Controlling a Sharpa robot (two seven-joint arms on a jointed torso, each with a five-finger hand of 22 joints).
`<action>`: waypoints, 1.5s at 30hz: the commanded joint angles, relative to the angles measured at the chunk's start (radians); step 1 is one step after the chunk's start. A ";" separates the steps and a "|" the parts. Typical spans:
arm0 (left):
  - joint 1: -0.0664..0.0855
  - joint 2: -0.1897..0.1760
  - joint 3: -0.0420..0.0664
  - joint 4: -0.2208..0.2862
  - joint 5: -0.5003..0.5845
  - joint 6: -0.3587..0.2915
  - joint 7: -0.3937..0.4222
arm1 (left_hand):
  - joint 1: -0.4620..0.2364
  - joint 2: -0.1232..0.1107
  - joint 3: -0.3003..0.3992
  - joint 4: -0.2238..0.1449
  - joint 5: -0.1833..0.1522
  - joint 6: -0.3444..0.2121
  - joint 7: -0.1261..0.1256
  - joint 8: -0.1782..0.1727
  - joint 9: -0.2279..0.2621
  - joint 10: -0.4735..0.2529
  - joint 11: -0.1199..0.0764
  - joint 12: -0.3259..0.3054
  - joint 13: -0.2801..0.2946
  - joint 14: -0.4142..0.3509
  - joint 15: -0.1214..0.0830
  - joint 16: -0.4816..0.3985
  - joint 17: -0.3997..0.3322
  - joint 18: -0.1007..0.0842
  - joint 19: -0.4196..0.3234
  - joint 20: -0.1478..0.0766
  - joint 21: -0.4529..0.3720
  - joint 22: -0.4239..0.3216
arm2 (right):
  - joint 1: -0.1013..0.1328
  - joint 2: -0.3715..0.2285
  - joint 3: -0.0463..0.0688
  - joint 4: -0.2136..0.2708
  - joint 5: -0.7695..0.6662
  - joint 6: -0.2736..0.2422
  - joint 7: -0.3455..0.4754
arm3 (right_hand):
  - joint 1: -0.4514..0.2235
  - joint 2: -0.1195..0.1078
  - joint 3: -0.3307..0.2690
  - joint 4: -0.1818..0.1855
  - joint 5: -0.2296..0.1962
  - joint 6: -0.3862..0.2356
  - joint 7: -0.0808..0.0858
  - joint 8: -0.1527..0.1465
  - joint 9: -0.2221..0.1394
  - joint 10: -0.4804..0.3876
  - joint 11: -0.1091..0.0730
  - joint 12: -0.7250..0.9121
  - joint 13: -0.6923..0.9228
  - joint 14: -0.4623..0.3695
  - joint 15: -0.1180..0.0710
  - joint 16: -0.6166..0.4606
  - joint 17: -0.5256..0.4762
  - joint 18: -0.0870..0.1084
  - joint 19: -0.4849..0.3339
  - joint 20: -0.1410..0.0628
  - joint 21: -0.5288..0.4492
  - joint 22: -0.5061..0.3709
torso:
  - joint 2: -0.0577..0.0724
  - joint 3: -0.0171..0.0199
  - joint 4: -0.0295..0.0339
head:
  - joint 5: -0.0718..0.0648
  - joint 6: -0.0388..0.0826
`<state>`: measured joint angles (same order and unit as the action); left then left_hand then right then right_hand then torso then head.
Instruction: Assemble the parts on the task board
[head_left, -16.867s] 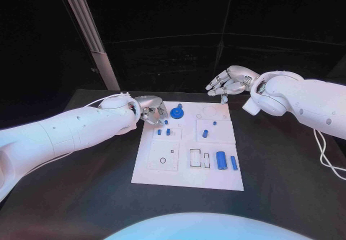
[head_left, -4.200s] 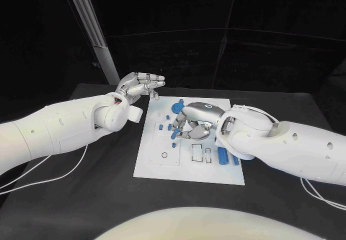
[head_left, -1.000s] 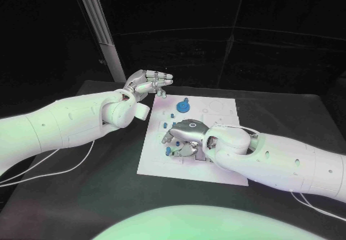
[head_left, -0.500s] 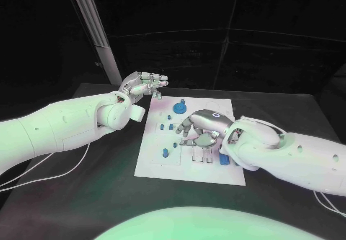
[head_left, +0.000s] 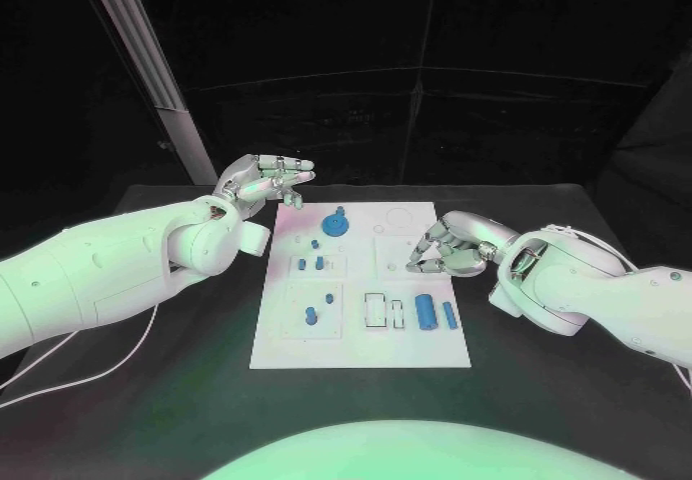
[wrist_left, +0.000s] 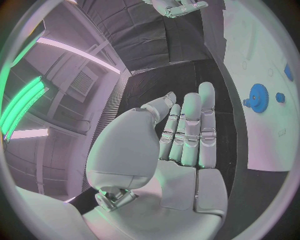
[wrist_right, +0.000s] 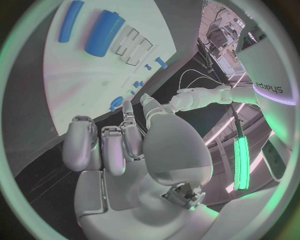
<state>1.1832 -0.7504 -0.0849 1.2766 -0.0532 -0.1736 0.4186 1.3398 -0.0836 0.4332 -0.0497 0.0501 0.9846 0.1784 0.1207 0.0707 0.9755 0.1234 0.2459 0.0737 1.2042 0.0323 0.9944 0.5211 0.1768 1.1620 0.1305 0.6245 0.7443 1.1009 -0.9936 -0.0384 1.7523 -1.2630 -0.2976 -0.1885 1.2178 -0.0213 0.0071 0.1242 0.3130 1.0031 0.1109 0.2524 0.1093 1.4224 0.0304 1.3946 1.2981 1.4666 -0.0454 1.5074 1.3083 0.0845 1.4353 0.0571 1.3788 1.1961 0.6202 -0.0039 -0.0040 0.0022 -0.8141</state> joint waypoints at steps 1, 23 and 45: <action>0.001 -0.004 0.000 0.003 0.001 0.015 0.003 | 0.008 -0.003 -0.001 -0.003 0.003 -0.002 0.004 0.004 -0.001 -0.006 -0.001 0.003 -0.001 -0.007 -0.001 -0.005 -0.001 0.006 0.002 -0.002 -0.006 -0.001 | -0.007 -0.021 -0.001 0.019 -0.018 0.050 -0.154 | -0.021 -0.004 -0.030 0.020 0.016 -0.018 0.003 0.015 0.003 0.005 0.000 0.006 0.011 0.083 0.001 0.007 0.150 -0.015 0.004 0.002 0.007 0.009 | -0.005 0.0016 -0.0104 | -0.009 -0.001; 0.000 -0.010 -0.001 0.007 0.001 0.018 0.003 | 0.008 -0.003 -0.001 -0.003 0.003 -0.002 0.004 0.005 -0.001 -0.007 -0.001 0.005 -0.001 -0.007 -0.001 -0.005 -0.002 0.006 0.002 -0.002 -0.006 -0.002 | -0.057 -0.008 -0.017 0.040 -0.154 0.154 -0.293 | -0.055 -0.007 -0.142 0.130 -0.036 -0.090 0.006 0.104 0.024 0.003 0.005 0.006 0.027 0.085 0.007 0.018 0.170 -0.016 0.004 0.007 0.020 0.028 | -0.003 0.0009 -0.0088 | -0.017 -0.004; 0.000 -0.013 -0.001 0.008 0.001 0.020 0.001 | 0.008 -0.003 -0.001 -0.003 0.003 -0.002 0.004 0.005 -0.001 -0.007 -0.001 0.005 -0.001 -0.007 -0.001 -0.005 -0.002 0.006 0.002 -0.002 -0.006 -0.002 | -0.105 0.059 -0.018 -0.005 -0.186 0.152 -0.328 | 0.051 0.030 -0.150 0.101 0.011 -0.117 0.005 0.172 0.040 0.006 0.003 0.004 0.038 0.085 0.006 0.020 0.172 -0.017 0.004 0.007 0.025 0.035 | -0.002 0.0003 -0.0079 | -0.013 -0.011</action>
<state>1.1823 -0.7625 -0.0860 1.2824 -0.0532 -0.1682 0.4163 1.3398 -0.0836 0.4333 -0.0497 0.0501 0.9845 0.1784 0.1207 0.0707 0.9755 0.1234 0.2458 0.0740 1.2042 0.0323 0.9944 0.5201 0.1768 1.1620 0.1305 0.6245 0.7438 1.0039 -0.9357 -0.0488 1.7575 -1.4377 -0.1553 -0.4834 1.2520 0.0019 -0.1451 0.2295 0.3174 0.8900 0.1169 0.4187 0.1482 1.4222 0.0304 1.4007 1.3079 1.4668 -0.0450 1.5239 1.3078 0.0850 1.4387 0.0607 1.3971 1.2299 0.6176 -0.0032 -0.0130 -0.0103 -0.8248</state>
